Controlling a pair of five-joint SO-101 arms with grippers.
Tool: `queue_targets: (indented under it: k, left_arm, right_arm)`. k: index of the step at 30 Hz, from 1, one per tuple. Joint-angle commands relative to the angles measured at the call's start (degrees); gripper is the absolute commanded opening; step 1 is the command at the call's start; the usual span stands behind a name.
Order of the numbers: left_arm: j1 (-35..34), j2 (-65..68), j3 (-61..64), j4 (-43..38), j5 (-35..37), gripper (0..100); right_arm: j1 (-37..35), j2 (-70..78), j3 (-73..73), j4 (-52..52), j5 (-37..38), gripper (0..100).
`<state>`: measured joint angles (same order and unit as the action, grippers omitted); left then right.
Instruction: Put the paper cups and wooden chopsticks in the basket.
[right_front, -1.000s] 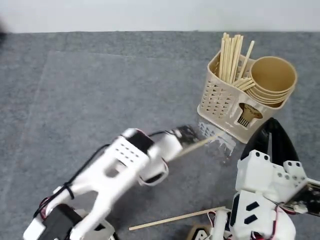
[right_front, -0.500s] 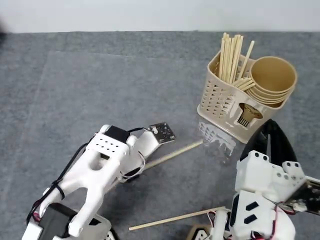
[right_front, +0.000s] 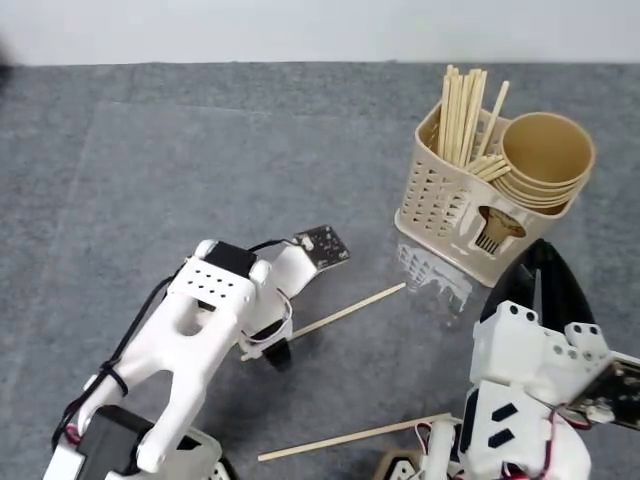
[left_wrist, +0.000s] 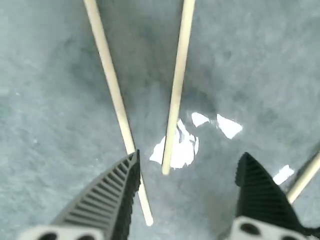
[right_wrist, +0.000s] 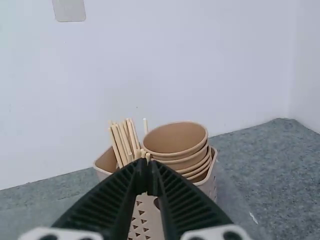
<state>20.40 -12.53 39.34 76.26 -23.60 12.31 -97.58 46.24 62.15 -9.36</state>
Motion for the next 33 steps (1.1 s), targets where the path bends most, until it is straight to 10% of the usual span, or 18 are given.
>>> queue_targets:
  k: [1,22,33]
  left_arm:
    - [1.85,-2.11,-3.03,-3.34,2.99,32]
    - [0.26,35.43,-31.96,-0.26,6.77,32]
    - [2.02,42.20,-36.44,2.11,6.42,8]
  right_arm:
    - [0.22,1.54,-2.46,0.22,-0.53,0.8]
    - [0.22,1.54,-2.37,0.31,-0.53,0.8]
    - [0.22,1.54,-2.37,0.31,-0.53,0.8]
